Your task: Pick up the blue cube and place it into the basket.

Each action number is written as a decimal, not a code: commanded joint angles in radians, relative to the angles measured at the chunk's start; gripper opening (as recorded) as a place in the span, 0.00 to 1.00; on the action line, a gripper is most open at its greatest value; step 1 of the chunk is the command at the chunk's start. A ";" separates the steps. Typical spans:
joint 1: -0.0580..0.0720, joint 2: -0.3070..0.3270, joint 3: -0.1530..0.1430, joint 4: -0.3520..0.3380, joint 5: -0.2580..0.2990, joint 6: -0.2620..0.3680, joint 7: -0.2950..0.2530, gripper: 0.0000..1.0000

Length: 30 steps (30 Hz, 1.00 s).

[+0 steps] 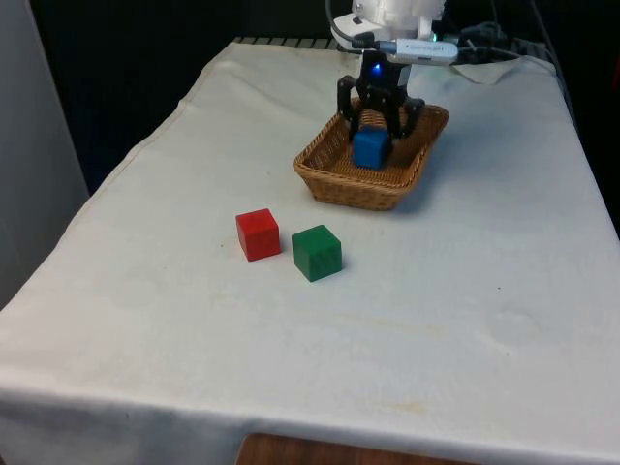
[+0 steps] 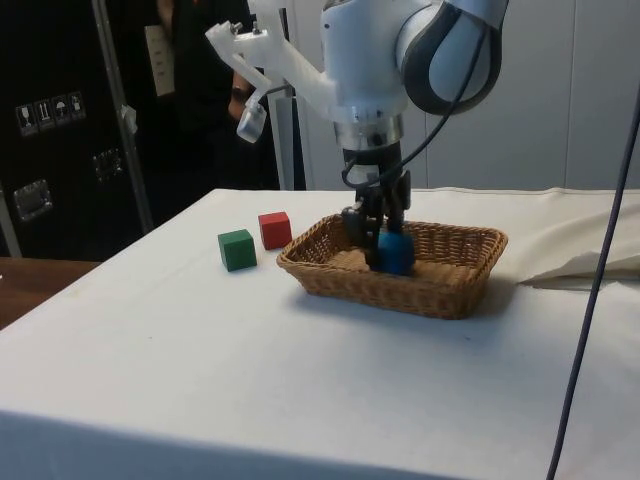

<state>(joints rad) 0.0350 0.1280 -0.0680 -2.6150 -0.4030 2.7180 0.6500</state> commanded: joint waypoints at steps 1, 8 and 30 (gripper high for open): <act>0.000 -0.001 0.000 0.000 0.000 0.001 0.000 0.36; 0.000 0.000 0.000 0.000 0.000 0.000 0.000 1.00; 0.003 -0.095 0.010 0.064 0.052 -0.144 -0.012 1.00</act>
<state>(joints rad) 0.0360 0.0350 -0.0620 -2.5600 -0.3760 2.5880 0.6520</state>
